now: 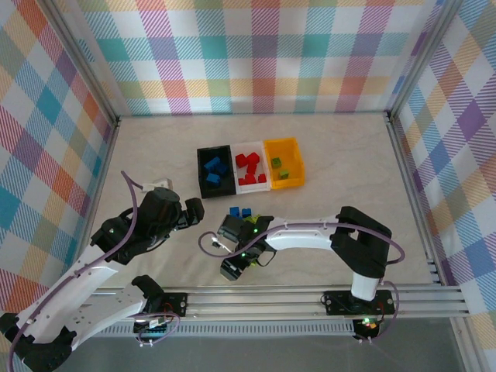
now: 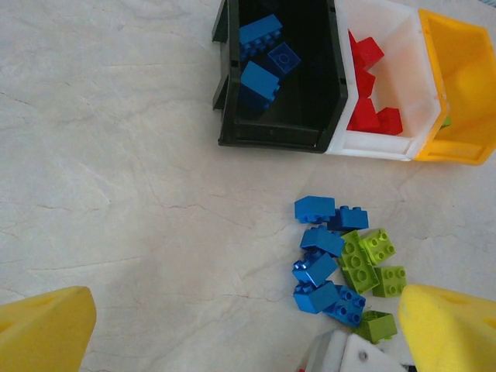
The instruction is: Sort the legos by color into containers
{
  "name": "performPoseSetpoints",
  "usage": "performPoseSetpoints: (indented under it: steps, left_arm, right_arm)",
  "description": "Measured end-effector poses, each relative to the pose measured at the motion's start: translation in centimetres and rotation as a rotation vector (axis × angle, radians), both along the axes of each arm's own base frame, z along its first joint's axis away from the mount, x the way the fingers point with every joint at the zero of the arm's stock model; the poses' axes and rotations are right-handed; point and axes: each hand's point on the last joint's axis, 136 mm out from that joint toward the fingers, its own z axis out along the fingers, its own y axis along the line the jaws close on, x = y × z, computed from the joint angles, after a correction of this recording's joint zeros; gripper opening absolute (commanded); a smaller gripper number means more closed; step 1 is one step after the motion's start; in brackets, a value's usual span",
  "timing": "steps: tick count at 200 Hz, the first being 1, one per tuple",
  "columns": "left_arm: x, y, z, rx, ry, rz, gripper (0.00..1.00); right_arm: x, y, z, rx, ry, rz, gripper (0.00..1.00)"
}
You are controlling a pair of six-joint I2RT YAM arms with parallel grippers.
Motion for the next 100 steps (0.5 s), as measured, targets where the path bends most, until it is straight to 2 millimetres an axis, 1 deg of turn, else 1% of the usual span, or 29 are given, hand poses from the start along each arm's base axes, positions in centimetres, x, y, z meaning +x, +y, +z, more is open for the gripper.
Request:
performPoseSetpoints:
  steps: [19,43,57,74,100]
  left_arm:
    - [0.0,0.3,0.1,0.000,-0.004,0.011,1.00]
    - [0.0,0.6,0.3,-0.005,-0.011,0.019,1.00]
    - [0.0,0.7,0.3,-0.002,-0.012,0.023,1.00]
    - [0.0,0.7,0.3,0.000,-0.012,0.025,1.00]
    - [0.1,0.8,0.3,0.000,-0.012,0.030,1.00]
  right_arm:
    - [-0.1,-0.2,-0.4,-0.028,-0.033,0.008,0.65]
    - [0.1,-0.7,-1.5,-0.074,-0.083,0.011,0.62]
    - [0.3,-0.6,-1.5,-0.083,-0.111,0.013,0.59]
    - [0.7,-0.7,-1.6,-0.099,-0.153,0.013,0.54]
    - [1.1,-0.8,-1.7,-0.110,-0.185,0.011,0.41]
